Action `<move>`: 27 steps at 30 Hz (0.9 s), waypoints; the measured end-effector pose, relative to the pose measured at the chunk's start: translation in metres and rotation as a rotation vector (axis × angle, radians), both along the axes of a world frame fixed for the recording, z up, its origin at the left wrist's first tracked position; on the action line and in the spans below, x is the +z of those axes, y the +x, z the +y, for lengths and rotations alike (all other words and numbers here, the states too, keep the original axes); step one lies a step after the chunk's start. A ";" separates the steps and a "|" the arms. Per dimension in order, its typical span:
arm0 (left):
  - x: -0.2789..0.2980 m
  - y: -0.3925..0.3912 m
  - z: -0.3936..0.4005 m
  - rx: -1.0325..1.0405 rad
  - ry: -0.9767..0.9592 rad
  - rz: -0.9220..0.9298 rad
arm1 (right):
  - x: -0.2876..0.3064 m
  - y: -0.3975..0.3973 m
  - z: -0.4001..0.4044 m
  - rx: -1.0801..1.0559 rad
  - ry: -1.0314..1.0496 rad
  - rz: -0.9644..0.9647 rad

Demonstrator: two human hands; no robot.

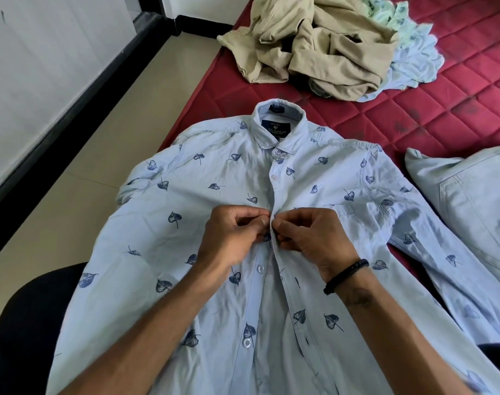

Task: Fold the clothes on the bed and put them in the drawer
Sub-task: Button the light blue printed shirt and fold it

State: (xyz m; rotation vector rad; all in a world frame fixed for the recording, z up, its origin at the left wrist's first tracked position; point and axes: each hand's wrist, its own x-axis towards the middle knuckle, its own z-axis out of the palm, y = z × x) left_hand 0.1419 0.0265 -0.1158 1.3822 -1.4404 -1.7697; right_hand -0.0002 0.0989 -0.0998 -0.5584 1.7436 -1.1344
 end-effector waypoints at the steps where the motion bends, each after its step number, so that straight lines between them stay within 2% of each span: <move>1: 0.001 0.000 0.000 -0.008 -0.008 0.000 | -0.001 0.001 0.000 -0.006 -0.009 0.040; 4: 0.004 0.001 0.002 -0.027 -0.126 -0.086 | -0.002 0.004 -0.001 0.001 -0.024 0.163; 6: 0.003 0.001 0.001 0.023 -0.196 -0.119 | -0.002 0.005 -0.002 0.005 -0.038 0.177; 16: -0.002 0.000 -0.001 0.098 -0.287 -0.059 | 0.001 0.002 -0.002 0.014 -0.069 0.019; 21: -0.002 -0.005 0.000 0.051 -0.298 0.009 | 0.001 0.003 -0.005 0.004 -0.035 -0.056; 27: 0.000 -0.004 -0.007 -0.041 -0.224 0.096 | 0.010 -0.004 -0.004 0.016 -0.009 -0.279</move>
